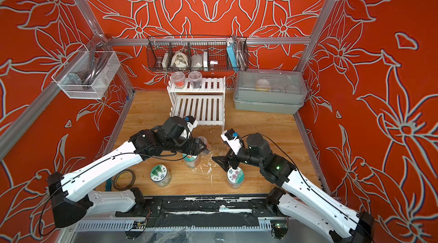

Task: Place the seed container on the shelf
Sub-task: Pick up the seed jar at the center of the board.

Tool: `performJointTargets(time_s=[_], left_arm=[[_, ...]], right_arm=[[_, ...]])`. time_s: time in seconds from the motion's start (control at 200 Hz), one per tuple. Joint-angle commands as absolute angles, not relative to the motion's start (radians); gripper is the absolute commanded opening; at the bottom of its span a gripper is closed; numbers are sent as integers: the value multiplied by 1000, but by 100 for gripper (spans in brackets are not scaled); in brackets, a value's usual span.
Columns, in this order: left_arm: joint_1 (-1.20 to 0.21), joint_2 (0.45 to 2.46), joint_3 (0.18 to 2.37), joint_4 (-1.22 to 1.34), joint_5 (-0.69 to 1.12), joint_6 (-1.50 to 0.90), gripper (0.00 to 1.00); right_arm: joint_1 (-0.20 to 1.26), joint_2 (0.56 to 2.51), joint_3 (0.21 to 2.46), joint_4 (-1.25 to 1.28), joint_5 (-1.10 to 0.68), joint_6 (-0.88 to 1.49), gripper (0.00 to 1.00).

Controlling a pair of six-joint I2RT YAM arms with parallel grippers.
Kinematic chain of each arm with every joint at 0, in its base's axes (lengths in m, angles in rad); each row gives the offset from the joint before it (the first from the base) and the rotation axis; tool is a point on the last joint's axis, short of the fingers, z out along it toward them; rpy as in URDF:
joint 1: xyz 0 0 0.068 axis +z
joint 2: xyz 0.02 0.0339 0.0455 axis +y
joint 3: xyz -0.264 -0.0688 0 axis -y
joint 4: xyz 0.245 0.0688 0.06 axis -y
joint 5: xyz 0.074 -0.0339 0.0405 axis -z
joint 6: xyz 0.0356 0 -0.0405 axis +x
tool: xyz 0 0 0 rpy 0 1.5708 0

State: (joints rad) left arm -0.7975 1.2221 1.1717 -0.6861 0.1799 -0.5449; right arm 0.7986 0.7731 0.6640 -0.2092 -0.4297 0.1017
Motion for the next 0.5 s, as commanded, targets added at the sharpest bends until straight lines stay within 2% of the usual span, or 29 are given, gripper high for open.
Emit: performJointTargets(time_s=[0.0, 0.495], left_arm=[[-790, 1200, 1167, -623, 273, -586, 67], [-790, 1186, 1149, -563, 330, -612, 67]], right_arm=[[814, 773, 636, -83, -521, -35, 100], [821, 877, 638, -4, -521, -74, 100]])
